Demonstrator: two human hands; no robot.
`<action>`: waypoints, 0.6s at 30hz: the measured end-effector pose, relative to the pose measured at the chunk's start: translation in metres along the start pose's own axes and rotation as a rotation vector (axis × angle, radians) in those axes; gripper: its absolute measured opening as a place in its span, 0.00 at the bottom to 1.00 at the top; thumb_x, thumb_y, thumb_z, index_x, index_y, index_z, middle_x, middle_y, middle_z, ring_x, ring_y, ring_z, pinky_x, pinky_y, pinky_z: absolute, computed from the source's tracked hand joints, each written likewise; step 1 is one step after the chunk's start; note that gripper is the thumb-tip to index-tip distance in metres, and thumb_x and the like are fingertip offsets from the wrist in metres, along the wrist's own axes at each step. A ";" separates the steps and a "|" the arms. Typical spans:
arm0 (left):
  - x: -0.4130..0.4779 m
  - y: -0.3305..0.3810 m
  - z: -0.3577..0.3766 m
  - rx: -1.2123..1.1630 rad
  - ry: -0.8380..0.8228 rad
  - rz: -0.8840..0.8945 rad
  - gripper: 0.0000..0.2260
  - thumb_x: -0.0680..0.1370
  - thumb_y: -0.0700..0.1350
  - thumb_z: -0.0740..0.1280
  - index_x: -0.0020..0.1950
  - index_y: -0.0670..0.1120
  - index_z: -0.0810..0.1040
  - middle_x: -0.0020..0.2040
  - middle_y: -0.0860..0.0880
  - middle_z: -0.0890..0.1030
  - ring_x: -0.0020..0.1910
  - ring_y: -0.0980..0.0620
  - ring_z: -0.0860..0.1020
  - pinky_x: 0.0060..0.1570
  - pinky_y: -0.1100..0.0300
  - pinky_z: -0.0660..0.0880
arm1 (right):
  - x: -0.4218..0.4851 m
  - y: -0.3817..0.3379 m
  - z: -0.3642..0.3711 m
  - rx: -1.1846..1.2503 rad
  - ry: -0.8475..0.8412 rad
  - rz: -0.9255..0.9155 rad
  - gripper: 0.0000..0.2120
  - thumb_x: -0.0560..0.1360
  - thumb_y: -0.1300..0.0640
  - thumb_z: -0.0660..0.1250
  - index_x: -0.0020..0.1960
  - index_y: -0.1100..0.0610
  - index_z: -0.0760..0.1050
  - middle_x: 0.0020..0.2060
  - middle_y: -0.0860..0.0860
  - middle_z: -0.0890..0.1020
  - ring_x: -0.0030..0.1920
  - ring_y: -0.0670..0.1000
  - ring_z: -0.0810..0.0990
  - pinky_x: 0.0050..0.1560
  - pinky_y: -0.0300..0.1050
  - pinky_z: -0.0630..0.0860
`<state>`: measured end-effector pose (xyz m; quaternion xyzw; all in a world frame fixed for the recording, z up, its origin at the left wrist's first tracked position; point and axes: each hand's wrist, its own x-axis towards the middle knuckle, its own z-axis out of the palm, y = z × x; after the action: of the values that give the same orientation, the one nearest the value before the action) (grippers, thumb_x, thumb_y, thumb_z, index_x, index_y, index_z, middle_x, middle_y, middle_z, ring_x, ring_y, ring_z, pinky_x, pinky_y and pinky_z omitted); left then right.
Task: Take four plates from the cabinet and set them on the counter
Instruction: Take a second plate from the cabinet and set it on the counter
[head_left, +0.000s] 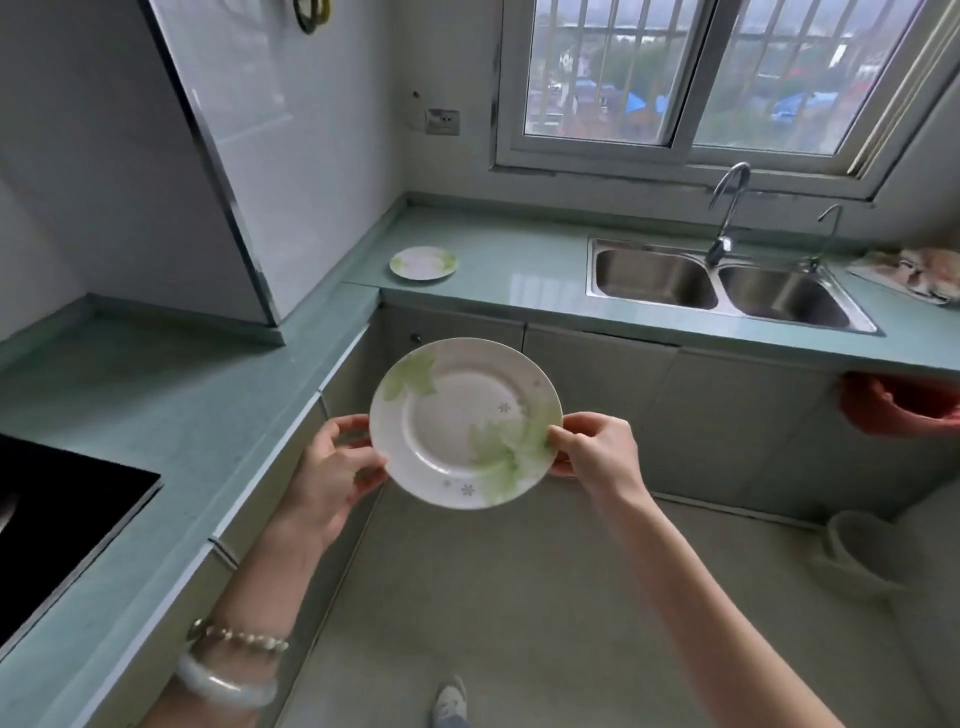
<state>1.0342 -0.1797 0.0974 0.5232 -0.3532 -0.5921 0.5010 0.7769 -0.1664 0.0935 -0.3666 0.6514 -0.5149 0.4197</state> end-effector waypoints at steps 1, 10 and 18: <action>0.020 0.007 0.005 0.003 -0.012 -0.003 0.17 0.72 0.26 0.62 0.56 0.44 0.73 0.51 0.43 0.79 0.49 0.46 0.79 0.46 0.56 0.79 | 0.018 -0.005 0.006 0.000 0.020 0.001 0.04 0.68 0.67 0.68 0.36 0.63 0.81 0.34 0.59 0.82 0.36 0.54 0.83 0.38 0.46 0.82; 0.184 0.058 0.047 0.046 -0.096 -0.036 0.18 0.74 0.27 0.62 0.60 0.42 0.72 0.52 0.42 0.79 0.51 0.45 0.79 0.44 0.57 0.78 | 0.163 -0.039 0.048 -0.017 0.129 0.025 0.07 0.70 0.67 0.69 0.35 0.58 0.81 0.33 0.57 0.83 0.31 0.49 0.82 0.31 0.39 0.79; 0.320 0.063 0.079 0.049 -0.054 -0.077 0.19 0.74 0.27 0.62 0.62 0.41 0.71 0.52 0.41 0.79 0.50 0.46 0.79 0.43 0.58 0.77 | 0.307 -0.050 0.080 -0.037 0.102 0.063 0.03 0.71 0.66 0.69 0.42 0.61 0.82 0.37 0.58 0.84 0.36 0.53 0.85 0.34 0.43 0.82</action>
<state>0.9871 -0.5122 0.0882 0.5324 -0.3607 -0.6158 0.4553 0.7365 -0.4849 0.0811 -0.3268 0.6926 -0.5073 0.3951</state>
